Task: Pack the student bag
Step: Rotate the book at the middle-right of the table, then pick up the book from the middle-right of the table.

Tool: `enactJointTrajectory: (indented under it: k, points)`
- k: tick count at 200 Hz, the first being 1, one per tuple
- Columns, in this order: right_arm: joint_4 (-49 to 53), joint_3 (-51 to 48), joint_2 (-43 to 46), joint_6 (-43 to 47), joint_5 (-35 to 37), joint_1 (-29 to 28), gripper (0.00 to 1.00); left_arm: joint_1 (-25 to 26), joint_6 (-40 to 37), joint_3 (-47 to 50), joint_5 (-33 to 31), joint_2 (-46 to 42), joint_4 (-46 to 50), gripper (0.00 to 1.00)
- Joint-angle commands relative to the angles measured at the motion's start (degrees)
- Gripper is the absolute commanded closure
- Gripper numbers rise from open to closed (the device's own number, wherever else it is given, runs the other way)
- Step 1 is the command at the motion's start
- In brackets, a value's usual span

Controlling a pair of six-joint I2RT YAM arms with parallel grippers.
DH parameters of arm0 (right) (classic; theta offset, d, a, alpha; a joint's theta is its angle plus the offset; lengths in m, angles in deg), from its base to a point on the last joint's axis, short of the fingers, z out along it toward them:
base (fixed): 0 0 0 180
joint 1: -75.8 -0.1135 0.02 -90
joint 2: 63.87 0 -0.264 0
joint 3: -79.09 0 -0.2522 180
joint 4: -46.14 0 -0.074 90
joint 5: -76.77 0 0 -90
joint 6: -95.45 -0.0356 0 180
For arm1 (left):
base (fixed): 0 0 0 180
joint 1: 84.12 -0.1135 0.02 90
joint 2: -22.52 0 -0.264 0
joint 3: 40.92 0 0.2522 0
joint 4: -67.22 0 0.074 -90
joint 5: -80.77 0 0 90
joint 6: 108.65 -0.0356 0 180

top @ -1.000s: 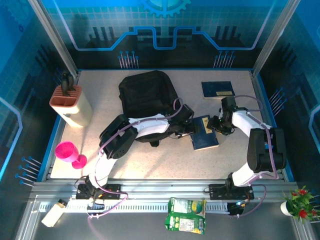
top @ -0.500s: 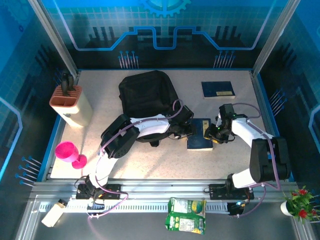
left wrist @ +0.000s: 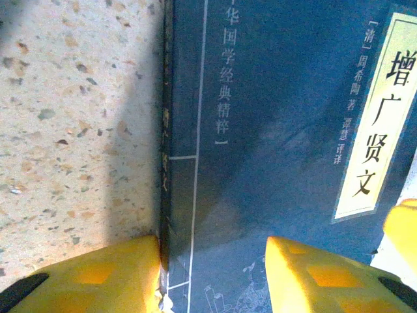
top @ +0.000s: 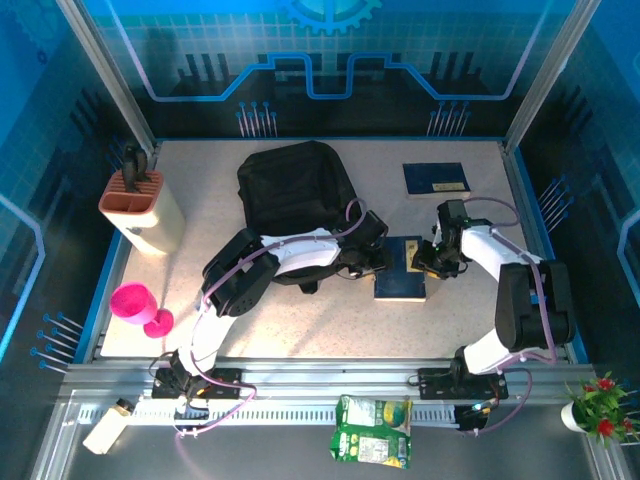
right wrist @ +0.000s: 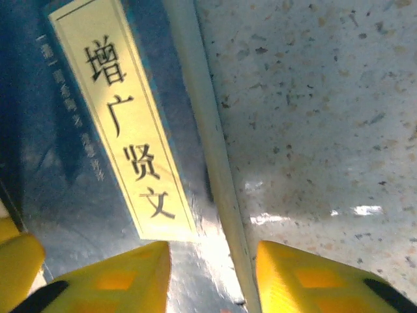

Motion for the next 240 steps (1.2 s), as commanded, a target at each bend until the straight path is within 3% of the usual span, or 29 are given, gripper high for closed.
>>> enactJointTrajectory:
  k: [1, 40, 68, 98, 144, 175, 240]
  points:
    - [0.1, 0.4, -1.3, 0.1, 1.1, 0.6, 0.68, 0.0, 1.4, -0.9, 0.2, 2.3, 2.4, 0.53]
    - [-0.1, 0.2, -2.7, -0.9, 0.1, 0.9, 0.72, -0.3, 3.7, -1.5, 3.4, 2.6, 2.3, 0.52]
    - [-0.8, -1.6, -3.7, -1.5, -2.7, 1.8, 0.72, -0.5, 5.0, -2.6, 5.9, 2.9, 2.2, 0.47]
    - [-0.3, -1.0, -5.8, -1.0, -5.6, 2.7, 0.71, -0.7, 5.1, -3.3, 11.5, 3.2, -1.8, 0.45]
    - [-2.3, -2.2, -6.1, -1.3, -8.3, 5.2, 0.74, -1.2, 2.2, -2.0, 19.2, -1.6, -11.9, 0.54]
    - [-3.3, -2.9, -6.0, -1.7, -9.8, 6.5, 0.75, -1.1, 2.2, 2.5, 20.7, -5.1, -20.0, 0.63]
    - [-4.1, -3.2, -6.2, -1.7, -10.7, 6.9, 0.78, -1.1, 2.3, 4.4, 19.2, -4.8, -19.9, 0.65]
